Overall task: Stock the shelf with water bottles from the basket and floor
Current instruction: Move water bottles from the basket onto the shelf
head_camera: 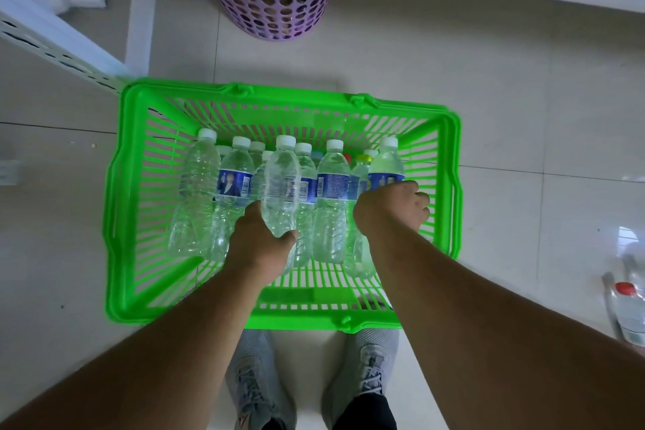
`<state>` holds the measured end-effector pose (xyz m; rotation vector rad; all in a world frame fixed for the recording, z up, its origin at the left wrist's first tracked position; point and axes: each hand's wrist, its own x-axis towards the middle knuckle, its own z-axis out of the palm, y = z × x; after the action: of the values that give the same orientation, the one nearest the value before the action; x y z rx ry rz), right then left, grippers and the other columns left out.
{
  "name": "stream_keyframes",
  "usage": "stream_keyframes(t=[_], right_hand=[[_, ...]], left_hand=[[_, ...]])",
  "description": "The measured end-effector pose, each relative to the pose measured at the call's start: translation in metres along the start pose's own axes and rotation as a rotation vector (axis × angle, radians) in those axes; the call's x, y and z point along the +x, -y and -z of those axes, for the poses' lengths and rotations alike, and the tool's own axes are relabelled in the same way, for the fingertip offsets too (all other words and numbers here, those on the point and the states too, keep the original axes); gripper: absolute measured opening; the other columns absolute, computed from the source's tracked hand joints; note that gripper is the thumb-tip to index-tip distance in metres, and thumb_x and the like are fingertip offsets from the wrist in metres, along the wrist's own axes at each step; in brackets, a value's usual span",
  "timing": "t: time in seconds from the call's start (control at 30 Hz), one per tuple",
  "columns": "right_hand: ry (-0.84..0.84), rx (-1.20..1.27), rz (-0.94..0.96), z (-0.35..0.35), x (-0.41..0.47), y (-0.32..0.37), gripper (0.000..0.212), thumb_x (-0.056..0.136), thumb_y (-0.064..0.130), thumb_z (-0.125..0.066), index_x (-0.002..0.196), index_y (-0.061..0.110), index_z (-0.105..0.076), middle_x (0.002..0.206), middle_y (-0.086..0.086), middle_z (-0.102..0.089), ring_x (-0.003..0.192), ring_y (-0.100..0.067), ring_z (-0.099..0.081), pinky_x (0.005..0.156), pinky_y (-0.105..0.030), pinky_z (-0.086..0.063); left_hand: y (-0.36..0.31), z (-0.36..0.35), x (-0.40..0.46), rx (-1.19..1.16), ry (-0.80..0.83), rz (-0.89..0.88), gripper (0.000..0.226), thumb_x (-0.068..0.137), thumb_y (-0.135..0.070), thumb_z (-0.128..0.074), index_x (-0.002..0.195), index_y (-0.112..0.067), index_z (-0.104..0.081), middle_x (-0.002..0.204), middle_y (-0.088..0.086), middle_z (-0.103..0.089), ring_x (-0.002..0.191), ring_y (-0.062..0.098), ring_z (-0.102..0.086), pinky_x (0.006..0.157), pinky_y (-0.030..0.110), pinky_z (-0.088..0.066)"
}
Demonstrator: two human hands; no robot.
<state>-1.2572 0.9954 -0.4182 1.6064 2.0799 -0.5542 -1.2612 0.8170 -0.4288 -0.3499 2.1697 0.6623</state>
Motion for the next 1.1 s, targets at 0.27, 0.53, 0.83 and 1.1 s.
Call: stream_keyframes(t=[0.27,0.53,0.83,1.1], right_hand=[[0.069,0.207,0.079,-0.016,0.001,0.0,0.061,0.081,0.052,-0.069,0.121,0.01,-0.051,0.124,-0.013,-0.058,0.115,-0.036,-0.056,0.096,-0.042,-0.048],[0.272,0.274,0.076,-0.023,0.014,0.003,0.061,0.064,0.066,-0.068,0.101,0.017,-0.068,0.102,-0.009,-0.067,0.08,-0.026,-0.067,0.057,-0.027,-0.049],[0.272,0.234,0.248,0.005,0.006,-0.004,0.04,0.08,0.049,-0.073,0.103,0.017,-0.061,0.077,0.007,-0.058,0.059,-0.009,-0.054,0.044,-0.02,-0.033],[0.238,0.338,0.4,0.084,-0.066,0.006,0.028,0.077,0.046,-0.075,0.083,0.023,-0.061,0.073,0.01,-0.065,0.064,-0.011,-0.06,0.05,-0.023,-0.039]], left_hand=[[0.0,0.005,0.002,-0.003,0.024,0.006,0.091,0.082,-0.04,-0.074,0.153,-0.018,-0.022,0.156,0.011,-0.03,0.136,0.032,-0.043,0.105,0.038,-0.044],[0.0,0.004,0.01,0.001,0.004,0.04,0.096,0.075,-0.058,-0.074,0.148,-0.01,-0.035,0.153,0.011,-0.038,0.134,0.03,-0.046,0.102,0.034,-0.041],[-0.003,0.013,-0.004,-0.146,0.014,0.066,0.065,0.083,-0.036,-0.074,0.136,-0.007,-0.05,0.129,0.012,-0.059,0.098,0.02,-0.055,0.077,0.024,-0.036],[-0.021,0.076,-0.075,-0.324,-0.015,-0.08,0.024,0.073,-0.027,-0.083,0.091,-0.02,-0.068,0.082,-0.011,-0.072,0.074,0.006,-0.067,0.068,0.026,-0.049]])
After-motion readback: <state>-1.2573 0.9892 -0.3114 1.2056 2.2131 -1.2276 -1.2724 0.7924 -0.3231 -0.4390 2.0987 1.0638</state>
